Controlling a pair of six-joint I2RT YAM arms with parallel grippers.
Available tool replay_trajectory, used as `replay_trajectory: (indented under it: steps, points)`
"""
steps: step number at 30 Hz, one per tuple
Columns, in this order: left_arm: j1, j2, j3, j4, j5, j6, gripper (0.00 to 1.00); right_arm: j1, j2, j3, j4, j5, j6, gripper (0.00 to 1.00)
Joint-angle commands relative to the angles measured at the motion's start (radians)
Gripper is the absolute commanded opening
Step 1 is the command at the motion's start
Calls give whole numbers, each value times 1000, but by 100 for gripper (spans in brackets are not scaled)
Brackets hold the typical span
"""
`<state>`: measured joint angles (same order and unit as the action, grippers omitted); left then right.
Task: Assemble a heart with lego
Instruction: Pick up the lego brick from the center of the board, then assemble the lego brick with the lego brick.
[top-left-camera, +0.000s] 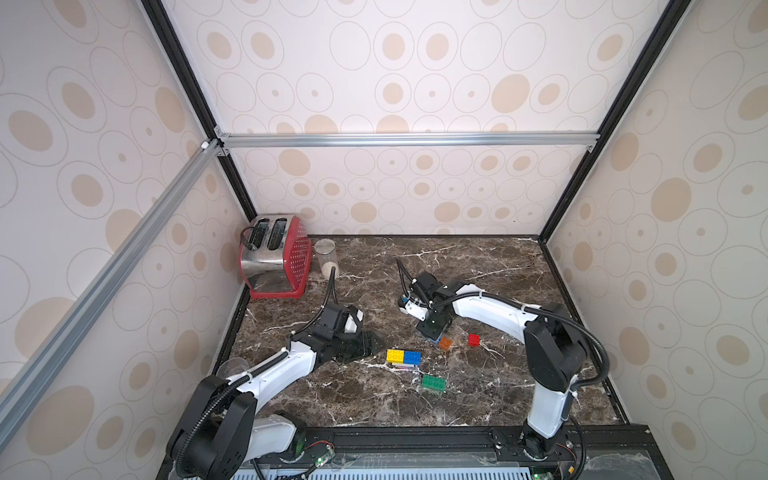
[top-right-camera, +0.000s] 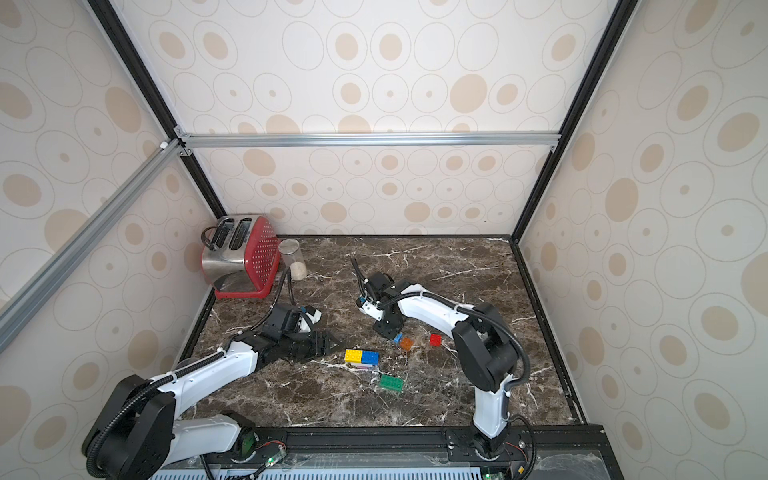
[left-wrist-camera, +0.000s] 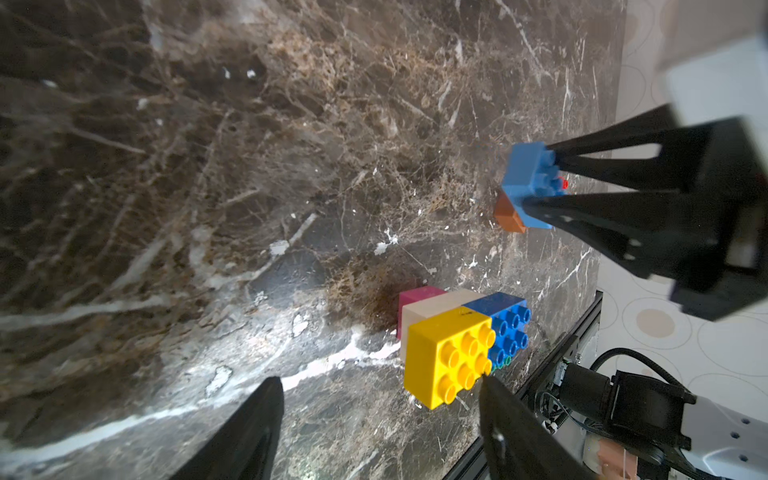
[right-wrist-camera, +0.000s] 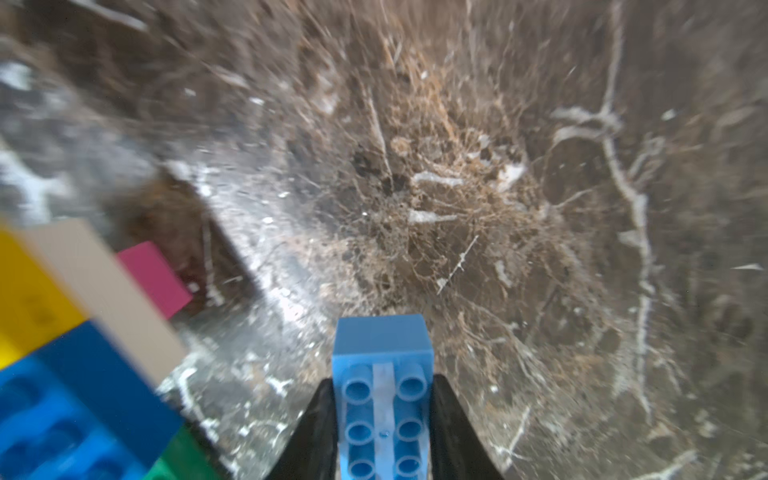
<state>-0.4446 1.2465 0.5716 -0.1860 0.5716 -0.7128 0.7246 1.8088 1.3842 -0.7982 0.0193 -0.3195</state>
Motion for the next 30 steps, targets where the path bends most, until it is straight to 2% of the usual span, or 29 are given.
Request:
replay_trajectory:
  steps: [1,7,12,17,30]
  points:
    - [-6,-23,17,-41,43,40,75,48,-76,25,-65,-8,-71,27]
    - [-8,-24,31,-78,68,72,75,138,-103,32,-103,-34,-136,27]
    - [-8,-42,12,-64,47,46,72,181,-85,48,-140,-86,-189,27]
    - [-8,-63,-22,-43,10,1,71,226,-57,54,-152,-55,-234,27]
    - [-8,-27,-27,-8,14,0,71,249,12,82,-186,-26,-240,26]
